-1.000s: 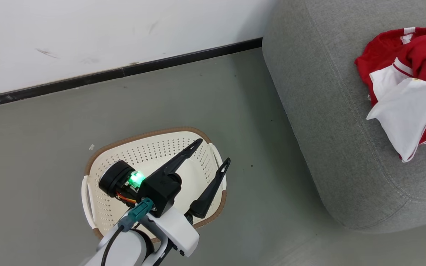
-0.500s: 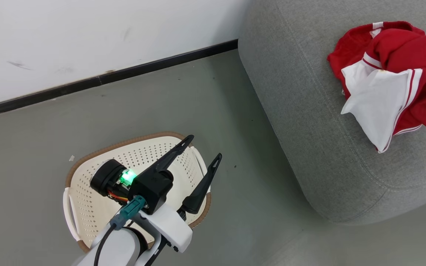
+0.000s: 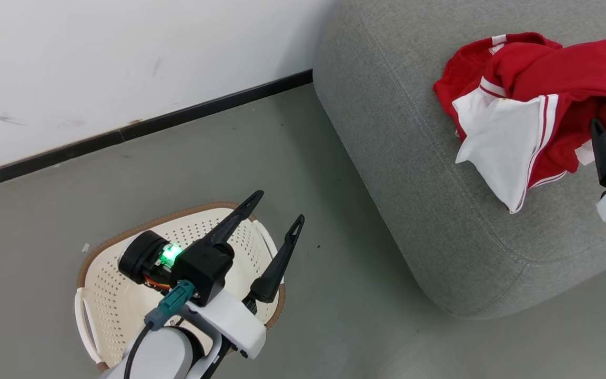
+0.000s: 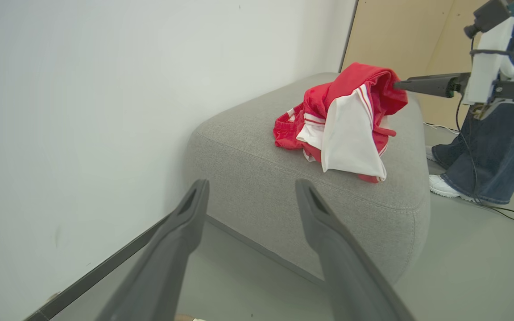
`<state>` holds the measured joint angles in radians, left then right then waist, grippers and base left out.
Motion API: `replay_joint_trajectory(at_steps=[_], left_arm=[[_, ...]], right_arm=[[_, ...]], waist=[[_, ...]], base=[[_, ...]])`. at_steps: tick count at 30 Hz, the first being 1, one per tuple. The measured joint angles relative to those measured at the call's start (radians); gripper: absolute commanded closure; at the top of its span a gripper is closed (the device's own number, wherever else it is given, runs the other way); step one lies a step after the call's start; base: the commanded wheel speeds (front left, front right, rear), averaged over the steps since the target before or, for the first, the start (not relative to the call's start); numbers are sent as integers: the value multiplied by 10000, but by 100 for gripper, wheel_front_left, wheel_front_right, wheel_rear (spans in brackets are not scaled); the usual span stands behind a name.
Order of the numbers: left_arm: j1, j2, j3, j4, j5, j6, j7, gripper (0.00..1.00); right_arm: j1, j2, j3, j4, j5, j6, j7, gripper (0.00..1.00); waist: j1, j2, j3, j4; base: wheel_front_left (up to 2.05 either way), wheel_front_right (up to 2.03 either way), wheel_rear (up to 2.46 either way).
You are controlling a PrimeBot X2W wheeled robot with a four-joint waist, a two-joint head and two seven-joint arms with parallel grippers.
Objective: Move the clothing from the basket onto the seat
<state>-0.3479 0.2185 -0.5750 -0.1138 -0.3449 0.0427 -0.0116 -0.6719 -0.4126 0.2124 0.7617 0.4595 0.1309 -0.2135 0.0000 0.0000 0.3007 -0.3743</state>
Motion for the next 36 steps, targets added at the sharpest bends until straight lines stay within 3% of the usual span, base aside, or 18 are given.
replay_joint_trajectory(at_steps=[13,21,36], left_arm=[[484,-13,485,188,-336,313,-431,0],[1054,-17,1243,443,-422,1003,-934,0],[2439,65,2506,765,-474,2253,-1662,0]], right_arm=[[444,-378,594,-2157,535,0,-4,0],[701,150,930,-3087,719,0,-69,0],[1520,867,1198,-3758,715,0,-146,0]], waist=[[0,0,-525,-31],[1,0,-902,362],[0,0,-1600,1320]], base=[[0,0,0],[0,0,0],[0,0,0]])
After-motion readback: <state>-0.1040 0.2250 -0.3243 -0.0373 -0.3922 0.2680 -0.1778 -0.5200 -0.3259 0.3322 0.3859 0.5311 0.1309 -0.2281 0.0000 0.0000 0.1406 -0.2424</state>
